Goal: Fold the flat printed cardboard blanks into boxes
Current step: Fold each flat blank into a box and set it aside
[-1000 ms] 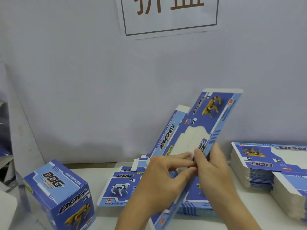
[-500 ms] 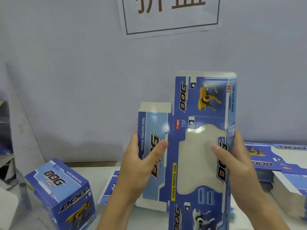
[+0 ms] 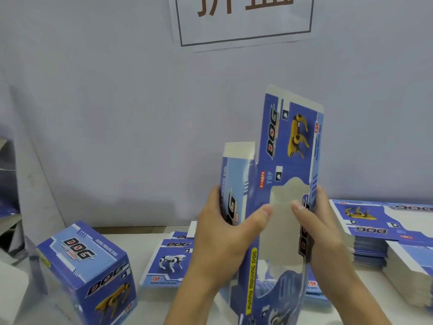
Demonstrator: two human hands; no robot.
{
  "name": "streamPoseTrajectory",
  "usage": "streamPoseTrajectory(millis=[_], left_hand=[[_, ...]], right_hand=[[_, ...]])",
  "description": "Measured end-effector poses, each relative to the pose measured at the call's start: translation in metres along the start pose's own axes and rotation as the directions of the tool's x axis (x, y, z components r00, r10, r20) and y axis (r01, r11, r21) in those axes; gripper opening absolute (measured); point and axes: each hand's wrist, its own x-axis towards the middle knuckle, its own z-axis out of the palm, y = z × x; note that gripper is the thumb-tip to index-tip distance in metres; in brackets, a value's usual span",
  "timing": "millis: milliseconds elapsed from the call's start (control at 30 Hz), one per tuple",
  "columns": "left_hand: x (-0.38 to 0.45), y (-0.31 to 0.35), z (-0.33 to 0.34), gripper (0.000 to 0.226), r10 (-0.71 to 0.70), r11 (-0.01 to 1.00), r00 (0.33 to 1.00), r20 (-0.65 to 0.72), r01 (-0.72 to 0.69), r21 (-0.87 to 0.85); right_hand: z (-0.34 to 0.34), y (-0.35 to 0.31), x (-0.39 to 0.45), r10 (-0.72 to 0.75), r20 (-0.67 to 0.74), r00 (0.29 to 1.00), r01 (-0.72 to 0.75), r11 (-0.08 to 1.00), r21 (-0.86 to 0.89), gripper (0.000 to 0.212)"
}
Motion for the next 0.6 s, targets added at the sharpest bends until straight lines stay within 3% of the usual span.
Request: streamPoseTrajectory(millis=[167,267,333,400,467,600], left_hand=[[0.007,0.001,-0.023,0.055,0.038,0.999,0.965,-0.258,-0.035,0.017],[0.010,0.003,-0.034,0.056,0.015,0.999,0.912,-0.409,-0.033,-0.035],[0.010,0.006,-0.035,0.062,-0.012,0.998,0.898,-0.439,-0.013,-0.055],[0.010,0.013,-0.031,0.065,-0.017,0.998,0.899,-0.438,-0.009,-0.058],[0.009,0.019,-0.027,0.063,0.003,0.998,0.923,-0.385,-0.026,-0.054],[0.006,0.027,-0.022,0.047,0.038,0.988,0.996,-0.085,-0.050,-0.144]], right_hand=[[0.014,-0.002,0.000,-0.056,-0.142,0.988,0.037,0.991,-0.129,0.057],[0.024,-0.006,-0.003,-0.150,-0.170,0.974,0.083,0.934,-0.349,0.056],[0.034,-0.011,-0.004,-0.221,-0.134,0.966,0.138,0.879,-0.457,0.049],[0.045,-0.017,-0.006,-0.227,-0.055,0.972,0.166,0.836,-0.524,0.048],[0.050,-0.022,-0.007,-0.172,0.013,0.985,0.147,0.794,-0.590,0.065],[0.043,-0.034,-0.005,-0.001,0.025,1.000,0.015,0.834,-0.551,0.106]])
